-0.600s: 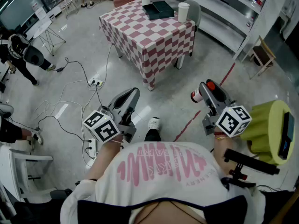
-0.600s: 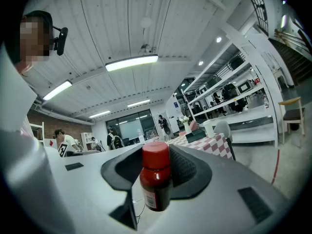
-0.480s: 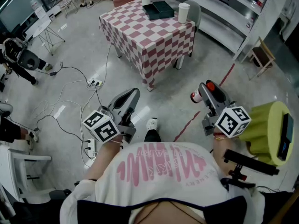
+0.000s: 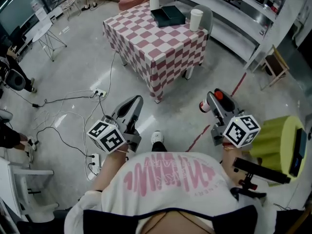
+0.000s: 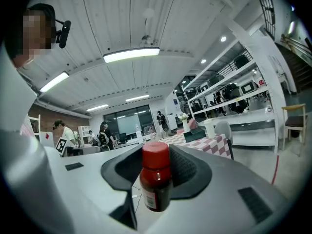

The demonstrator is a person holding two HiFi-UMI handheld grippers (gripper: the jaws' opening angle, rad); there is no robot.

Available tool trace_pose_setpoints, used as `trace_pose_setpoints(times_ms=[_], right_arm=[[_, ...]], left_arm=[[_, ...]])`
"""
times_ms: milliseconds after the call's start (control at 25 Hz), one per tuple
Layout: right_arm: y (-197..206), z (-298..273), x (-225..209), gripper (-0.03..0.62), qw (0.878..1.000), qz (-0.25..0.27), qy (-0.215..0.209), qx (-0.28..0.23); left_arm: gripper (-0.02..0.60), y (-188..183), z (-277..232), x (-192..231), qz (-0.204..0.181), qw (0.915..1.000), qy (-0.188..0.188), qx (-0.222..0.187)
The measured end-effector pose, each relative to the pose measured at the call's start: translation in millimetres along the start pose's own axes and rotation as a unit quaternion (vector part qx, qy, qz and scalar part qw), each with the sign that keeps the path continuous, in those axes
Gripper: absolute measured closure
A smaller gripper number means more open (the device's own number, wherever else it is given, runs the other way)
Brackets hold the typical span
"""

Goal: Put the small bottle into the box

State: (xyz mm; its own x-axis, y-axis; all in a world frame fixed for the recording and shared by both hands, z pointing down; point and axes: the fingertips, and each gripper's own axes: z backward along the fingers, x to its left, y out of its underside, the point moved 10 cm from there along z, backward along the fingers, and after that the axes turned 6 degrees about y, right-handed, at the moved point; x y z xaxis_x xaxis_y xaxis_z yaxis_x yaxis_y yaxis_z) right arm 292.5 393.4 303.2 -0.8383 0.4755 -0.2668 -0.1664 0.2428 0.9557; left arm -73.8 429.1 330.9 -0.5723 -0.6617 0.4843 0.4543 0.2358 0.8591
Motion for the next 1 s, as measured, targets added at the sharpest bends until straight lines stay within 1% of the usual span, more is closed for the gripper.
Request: trace_pose_setpoints(times_ms=[80,160,360,480,680,760,840,1000], right_arm=[[-5.8,-25.1,-5.7,0.439,1.000,-0.011,-0.001,0.002],[-16.9,-52.4,-9.2,0.439,1.000,-0.016,-0.006,-0.004],[-56.6,-118.5,-17.1,0.439,0.999,-0.004,-0.006,-0.037],[-79.7,-154.4,-20.5,0.439,0.999,-0.004,0.005,-0.050],[-102.0,-199.6,-24.1,0.439,0.998,-0.009,0.007,-0.067],[-101.9,-215.7,-30.0,0.439,0.998,-0.009,0.016,-0.067],[-96.9,-228.3,-37.2,0.439,0.998,-0.016,0.028,-0.056],[-86.0,-248.3,-49.9,0.439,0.998,-0.037,0.032,-0.041]], left_arm=[[0.574,-11.6,-8.8,23.2,0.016,0.9997,-0.005,-0.016],[0.574,-29.7,-21.1,45.5,0.022,0.9992,0.006,-0.032],[0.574,-79.6,-62.9,99.9,0.004,0.9980,0.040,-0.050],[0.574,-109.6,-86.7,127.2,-0.008,0.9975,0.056,-0.043],[0.574,-145.4,-110.6,169.7,-0.016,0.9979,0.051,-0.037],[0.574,-152.9,-121.2,188.3,-0.017,0.9977,0.054,-0.038],[0.574,-153.4,-129.7,201.1,-0.017,0.9976,0.057,-0.035],[0.574,-142.4,-140.9,219.7,-0.027,0.9979,0.058,-0.009]])
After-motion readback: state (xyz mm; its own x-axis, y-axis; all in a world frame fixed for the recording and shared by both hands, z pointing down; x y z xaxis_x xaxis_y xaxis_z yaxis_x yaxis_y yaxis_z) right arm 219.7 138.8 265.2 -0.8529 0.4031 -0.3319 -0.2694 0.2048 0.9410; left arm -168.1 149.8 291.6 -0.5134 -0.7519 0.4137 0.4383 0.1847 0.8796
